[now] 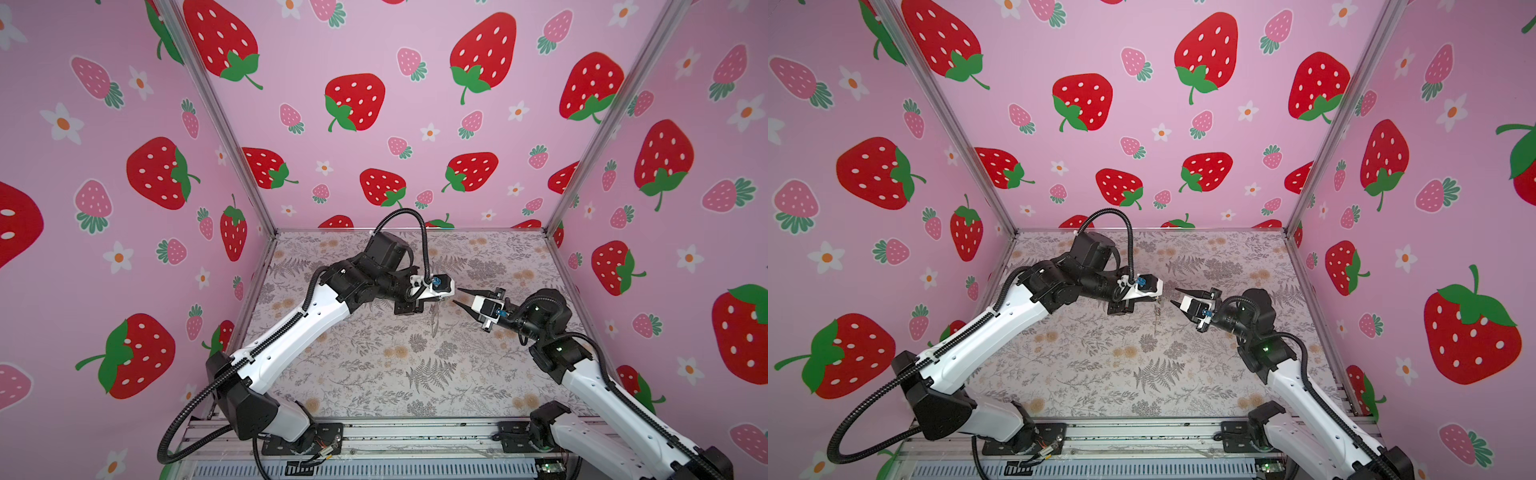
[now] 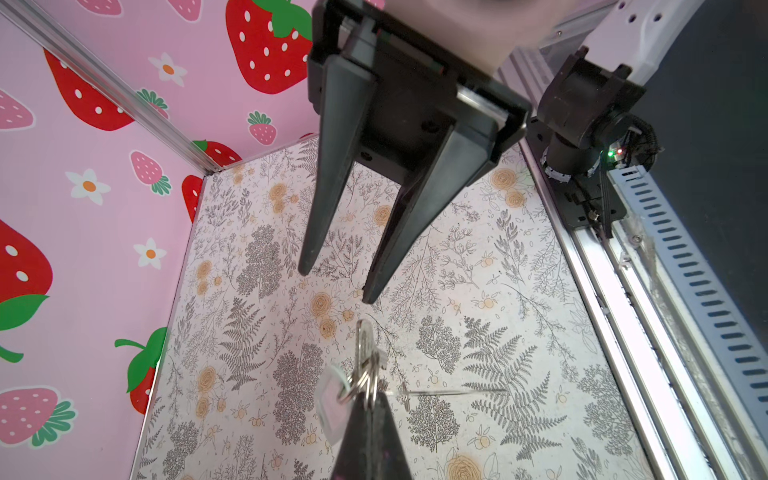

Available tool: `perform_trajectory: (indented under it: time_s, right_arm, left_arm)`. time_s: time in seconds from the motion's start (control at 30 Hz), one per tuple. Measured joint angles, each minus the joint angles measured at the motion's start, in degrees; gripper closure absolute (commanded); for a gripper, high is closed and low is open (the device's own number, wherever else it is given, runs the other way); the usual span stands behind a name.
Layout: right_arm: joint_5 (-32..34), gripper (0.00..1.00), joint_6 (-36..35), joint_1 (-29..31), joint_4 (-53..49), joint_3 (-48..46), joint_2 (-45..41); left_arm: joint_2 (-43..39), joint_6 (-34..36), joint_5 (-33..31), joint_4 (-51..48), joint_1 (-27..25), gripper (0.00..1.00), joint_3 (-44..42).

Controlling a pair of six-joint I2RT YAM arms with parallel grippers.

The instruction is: Put the keys on the keyring

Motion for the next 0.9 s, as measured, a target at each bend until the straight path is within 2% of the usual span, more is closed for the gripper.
perform_trajectory:
  time_s: [0.27,0.43,0.63,0.77,0.9]
  right_arm:
    - [0.0,0.66,0.4,0.0,0.5,-0.5,1.2]
    - [1.3,0.68,0.8,0.0,3.0,-4.7,0.6]
    - [6.9,0.68,1.4,0.1,6.1,-10.4,-1.4]
    - [12.2,0.68,1.1,0.1,7.3,-10.7,-2.8]
    - [13.0,0.68,0.1,0.1,8.0,-10.7,-3.1]
  left_arm:
    - [2.4,1.4,-2.0,-6.1,-1.0,1.00,2.6]
    - [4.1,1.2,-4.2,-10.8,-1.3,1.00,2.9]
    - [7.7,-0.8,-7.6,-17.1,-1.2,1.00,7.0]
    - [11.0,-2.9,-9.6,-22.4,-1.3,1.00,10.1]
    - [13.9,-4.4,-10.6,-26.1,-1.4,1.00,12.4]
